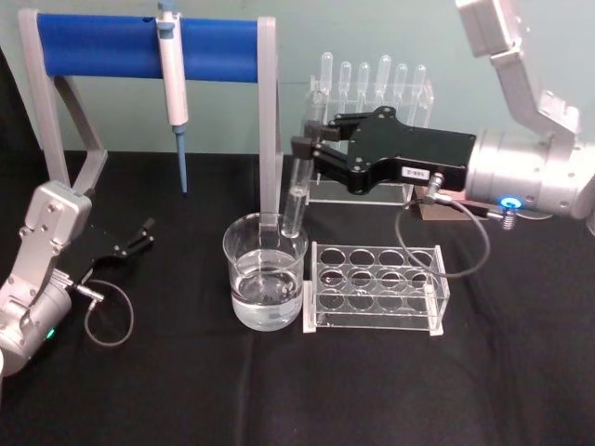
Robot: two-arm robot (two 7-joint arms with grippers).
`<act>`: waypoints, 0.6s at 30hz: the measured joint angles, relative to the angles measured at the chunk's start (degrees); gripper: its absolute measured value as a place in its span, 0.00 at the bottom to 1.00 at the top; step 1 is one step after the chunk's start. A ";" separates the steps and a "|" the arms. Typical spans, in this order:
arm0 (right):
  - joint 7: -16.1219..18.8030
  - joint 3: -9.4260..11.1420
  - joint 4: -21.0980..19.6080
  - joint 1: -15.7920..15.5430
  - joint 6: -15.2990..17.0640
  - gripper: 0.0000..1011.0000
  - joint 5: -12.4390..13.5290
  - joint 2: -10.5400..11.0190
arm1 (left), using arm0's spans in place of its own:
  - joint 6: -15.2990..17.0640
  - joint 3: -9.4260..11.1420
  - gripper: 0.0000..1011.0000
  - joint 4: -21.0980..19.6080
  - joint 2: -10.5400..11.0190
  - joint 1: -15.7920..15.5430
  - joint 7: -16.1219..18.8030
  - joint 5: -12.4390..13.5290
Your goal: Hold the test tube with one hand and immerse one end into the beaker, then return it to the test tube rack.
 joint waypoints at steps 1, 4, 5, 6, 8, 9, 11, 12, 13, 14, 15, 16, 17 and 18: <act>0.00 -0.24 0.16 0.20 0.03 0.23 0.00 -0.22 | 0.00 0.00 0.99 0.00 0.00 0.00 0.00 0.00; 0.05 -1.07 0.61 0.76 0.06 0.23 -0.09 -0.84 | 0.00 0.00 0.99 0.00 0.00 0.00 0.00 0.00; 0.05 -1.30 0.70 0.88 0.06 0.23 -0.13 -0.99 | 0.00 0.00 0.99 0.00 0.00 0.00 0.00 0.00; 0.07 -1.98 1.12 1.19 -0.01 0.23 -0.38 -1.43 | 0.00 0.00 0.99 0.00 0.00 0.00 0.00 0.00; 0.06 -2.39 1.48 1.32 -0.14 0.23 -0.61 -1.76 | 0.00 0.00 0.99 0.00 0.00 0.00 0.00 0.00; 0.06 -2.63 1.70 1.38 -0.23 0.23 -0.76 -1.94 | 0.00 0.00 0.99 0.00 0.00 0.00 0.00 0.00; -0.04 -3.21 2.51 1.46 -0.29 0.23 -1.08 -2.50 | 0.00 0.00 0.99 0.00 0.00 0.00 0.00 0.00; -0.11 -3.36 2.83 1.47 -0.28 0.23 -1.13 -2.69 | 0.00 0.00 0.99 0.00 0.00 0.00 0.00 0.00; -0.19 -3.49 3.07 1.49 -0.27 0.23 -1.19 -2.85 | 0.00 0.00 0.99 0.00 0.00 0.00 0.00 0.00; -0.28 -3.70 3.43 1.52 -0.27 0.23 -1.34 -3.07 | 0.00 0.00 0.99 0.00 0.00 0.00 0.00 0.00; -0.44 -4.02 3.88 1.53 -0.32 0.23 -1.70 -3.37 | 0.00 0.00 0.99 0.00 0.00 0.00 0.00 0.00; -0.53 -4.19 4.12 1.53 -0.42 0.23 -1.93 -3.53 | 0.00 0.00 0.99 0.00 0.00 0.00 0.00 0.00; -0.65 -4.33 4.34 1.53 -0.53 0.23 -2.18 -3.68 | 0.00 0.00 0.99 0.00 0.00 0.00 0.00 0.00; -0.83 -4.55 4.73 1.53 -0.80 0.23 -2.69 -3.92 | 0.00 0.00 0.99 0.00 0.00 0.00 0.00 0.00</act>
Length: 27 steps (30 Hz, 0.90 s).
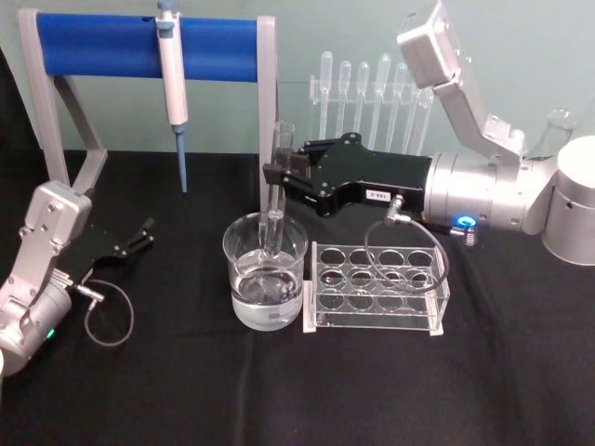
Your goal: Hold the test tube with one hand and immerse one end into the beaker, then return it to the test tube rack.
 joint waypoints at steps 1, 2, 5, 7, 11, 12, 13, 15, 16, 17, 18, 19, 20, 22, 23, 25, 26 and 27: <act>-0.05 -0.10 0.19 -0.01 -0.14 0.23 -0.25 -0.14 | 0.00 0.00 0.99 0.00 0.00 0.00 0.00 0.00; -0.11 -0.20 0.37 -0.05 -0.27 0.23 -0.49 -0.23 | 0.00 0.00 0.99 0.00 0.00 0.00 0.00 0.00; -0.42 -0.45 0.98 -0.32 -0.83 0.23 -1.41 -0.63 | 0.00 0.00 0.99 0.00 0.00 0.00 0.00 0.00; -0.51 -0.53 1.22 -0.55 -1.24 0.23 -1.94 -0.83 | 0.00 0.00 0.99 0.00 0.00 0.00 0.00 0.00; -0.76 -0.62 2.04 -1.46 -2.55 0.23 -3.34 -1.50 | 0.00 0.00 0.99 0.00 0.00 0.00 0.00 0.00; -0.78 -0.64 2.20 -1.59 -2.73 0.23 -3.58 -1.59 | 0.00 0.00 0.99 0.00 0.00 0.00 0.00 0.00; -0.85 -0.68 2.54 -1.88 -3.10 0.23 -4.07 -1.81 | 0.00 0.00 0.99 0.00 0.00 0.00 0.00 0.00; -0.91 -0.68 2.93 -2.19 -3.49 0.23 -4.51 -2.04 | 0.00 0.00 0.99 0.00 0.00 0.00 0.00 0.00; -0.95 -0.68 3.36 -2.52 -3.86 0.23 -4.86 -2.28 | 0.00 0.00 0.99 0.00 0.00 0.00 0.00 0.00; -0.95 -0.66 3.55 -2.66 -4.01 0.23 -4.97 -2.42 | 0.00 0.00 0.99 0.00 0.00 0.00 0.00 0.00; -0.93 -0.56 3.91 -2.93 -4.34 0.23 -5.13 -2.65 | 0.00 0.00 0.99 0.01 0.00 0.00 0.00 0.00; -0.90 -0.50 4.11 -3.07 -4.49 0.23 -5.21 -2.77 | 0.00 -0.01 0.99 0.00 0.00 0.00 0.00 0.00; -0.88 -0.44 4.30 -3.20 -4.65 0.23 -5.29 -2.89 | 0.00 0.00 0.99 0.00 0.00 0.00 0.00 0.00; -0.86 -0.34 4.58 -3.41 -4.92 0.23 -5.47 -3.06 | 0.00 0.00 0.99 0.00 0.00 0.00 0.00 0.00; -0.76 -0.24 4.86 -3.65 -5.21 0.23 -5.72 -3.25 | 0.00 0.00 0.99 0.00 0.00 0.00 0.00 0.00; -0.61 -0.14 5.13 -3.86 -5.48 0.23 -5.98 -3.44 | 0.00 0.00 0.99 0.00 0.00 0.00 0.00 0.00; -0.52 -0.06 5.36 -4.08 -5.72 0.23 -6.27 -3.65 | 0.00 0.00 0.99 0.00 0.00 0.00 0.00 0.00; -0.49 -0.01 5.47 -4.19 -5.85 0.23 -6.40 -3.74 | 0.00 0.00 0.99 0.00 0.00 0.00 0.00 0.00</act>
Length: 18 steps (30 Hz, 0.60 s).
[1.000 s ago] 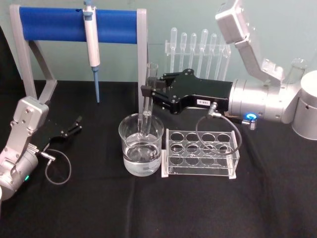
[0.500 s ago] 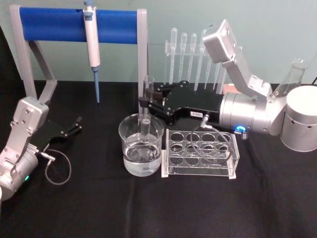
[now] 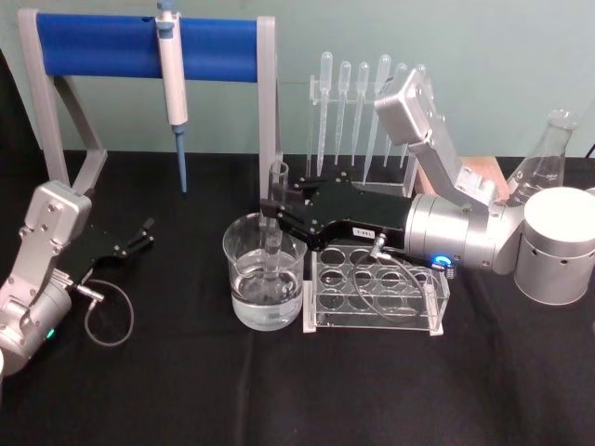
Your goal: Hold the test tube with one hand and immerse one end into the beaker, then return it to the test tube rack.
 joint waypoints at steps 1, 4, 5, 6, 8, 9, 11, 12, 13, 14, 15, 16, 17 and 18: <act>0.06 0.09 0.18 -0.19 -0.21 0.23 -0.25 -0.13 | 0.00 0.00 0.99 0.00 0.00 0.00 0.00 0.00; 0.25 0.26 0.57 -0.59 -0.57 0.23 -0.78 -0.48 | 0.00 0.00 0.99 0.00 0.00 0.00 0.00 0.00; 0.32 0.29 0.66 -0.65 -0.64 0.23 -0.90 -0.55 | 0.00 0.00 0.99 0.00 0.00 0.00 0.00 0.00; 0.36 0.32 0.76 -0.74 -0.71 0.23 -1.03 -0.64 | 0.00 0.00 0.99 0.00 0.00 0.00 0.00 0.00; 0.44 0.37 0.98 -0.92 -0.84 0.23 -1.33 -0.80 | 0.00 0.00 0.99 0.00 0.00 0.00 0.00 0.00; 0.51 0.43 1.16 -1.07 -0.94 0.23 -1.60 -0.94 | 0.00 0.00 0.99 0.00 0.00 0.00 0.00 0.00; 0.59 0.56 1.39 -1.31 -1.02 0.23 -1.98 -1.10 | 0.00 0.00 0.99 0.00 0.00 0.00 0.00 0.00; 0.62 0.59 1.46 -1.38 -1.03 0.23 -2.11 -1.14 | 0.00 0.00 0.99 0.00 0.00 0.00 0.00 0.00; 0.73 0.67 1.60 -1.54 -1.06 0.23 -2.34 -1.21 | 0.00 0.00 0.99 0.00 0.00 0.00 0.00 0.00; 0.76 0.71 1.67 -1.63 -1.09 0.23 -2.46 -1.24 | 0.00 0.00 0.99 0.00 0.00 0.00 0.00 0.00; 0.78 0.76 1.74 -1.71 -1.12 0.23 -2.58 -1.26 | 0.00 0.00 0.99 0.00 0.00 0.00 0.00 0.00; 0.80 0.82 1.87 -1.87 -1.16 0.23 -2.85 -1.33 | 0.00 0.00 0.99 0.00 0.00 0.00 0.00 0.00; 0.80 0.82 1.87 -1.87 -1.16 0.23 -2.85 -1.33 | 0.00 0.00 0.99 0.00 0.00 0.00 0.00 0.00; 0.81 0.89 1.94 -2.03 -1.22 0.23 -3.07 -1.38 | 0.00 0.00 0.99 0.00 0.00 0.00 0.00 0.00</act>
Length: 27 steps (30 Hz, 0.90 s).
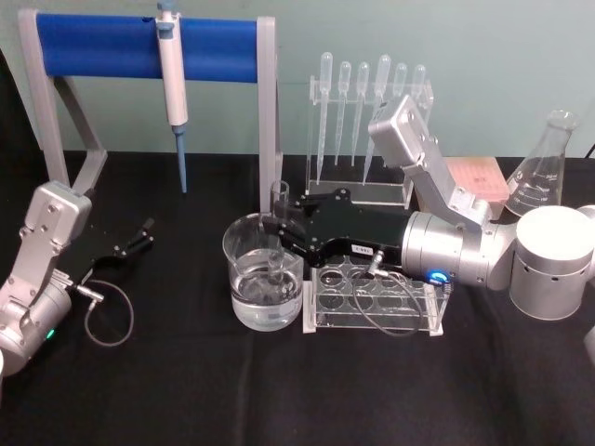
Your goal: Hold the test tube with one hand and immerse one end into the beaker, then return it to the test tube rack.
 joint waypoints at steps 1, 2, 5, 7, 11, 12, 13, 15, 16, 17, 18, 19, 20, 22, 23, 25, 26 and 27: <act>0.00 0.05 0.04 -0.09 -0.05 0.23 -0.11 -0.03 | 0.00 0.00 0.99 0.00 0.00 0.00 0.00 0.00; 0.01 0.09 0.08 -0.20 -0.12 0.23 -0.21 -0.08 | 0.00 0.00 0.99 0.00 0.00 0.00 0.00 0.00; 0.08 0.23 0.25 -0.68 -0.50 0.23 -0.79 -0.34 | 0.00 0.00 0.99 0.00 0.00 0.00 0.00 0.00; 0.09 0.27 0.31 -0.87 -0.63 0.23 -1.01 -0.44 | 0.00 0.00 0.99 0.00 0.00 0.00 0.00 0.00; 0.11 0.38 0.60 -1.30 -0.93 0.23 -1.53 -0.75 | 0.00 0.00 0.99 0.00 0.00 0.00 0.00 0.00; 0.12 0.40 0.68 -1.38 -0.97 0.23 -1.63 -0.80 | 0.00 0.00 0.99 0.00 0.00 0.00 0.00 0.00; 0.13 0.45 0.78 -1.56 -1.06 0.23 -1.83 -0.91 | 0.00 0.00 0.99 0.00 0.00 0.00 0.00 0.00; 0.13 0.53 1.01 -1.77 -1.22 0.23 -2.16 -1.07 | 0.00 0.00 0.99 0.00 0.00 0.00 0.00 0.00; 0.14 0.56 1.10 -1.83 -1.28 0.23 -2.25 -1.13 | 0.00 0.00 0.99 0.00 0.00 0.00 0.00 0.00; 0.13 0.58 1.17 -1.89 -1.31 0.23 -2.33 -1.18 | 0.00 0.00 0.99 0.00 0.00 0.00 0.00 0.00; 0.14 0.62 1.23 -1.95 -1.34 0.23 -2.41 -1.24 | 0.00 0.00 0.99 0.00 0.00 0.00 0.00 0.00; 0.13 0.69 1.38 -2.06 -1.38 0.23 -2.61 -1.36 | 0.00 0.00 0.99 0.00 0.00 0.00 0.00 0.00; 0.13 0.74 1.48 -2.11 -1.42 0.23 -2.68 -1.42 | 0.00 0.00 0.99 0.00 0.00 0.00 0.00 0.00; 0.15 0.91 1.74 -2.25 -1.47 0.23 -2.80 -1.58 | 0.00 0.00 0.99 0.00 0.00 0.00 0.00 0.00; 0.15 0.91 1.74 -2.25 -1.47 0.23 -2.80 -1.58 | 0.00 0.00 0.99 0.00 0.00 0.00 0.00 0.00; 0.25 1.06 1.93 -2.36 -1.55 0.23 -2.89 -1.71 | 0.00 0.00 0.99 0.00 0.00 0.00 0.00 0.00; 0.31 1.10 1.98 -2.38 -1.58 0.23 -2.92 -1.76 | 0.00 0.00 0.99 0.00 0.00 0.00 0.00 0.00; 0.43 1.19 2.10 -2.45 -1.66 0.23 -3.01 -1.82 | 0.00 0.00 0.99 0.00 0.00 0.00 0.00 0.00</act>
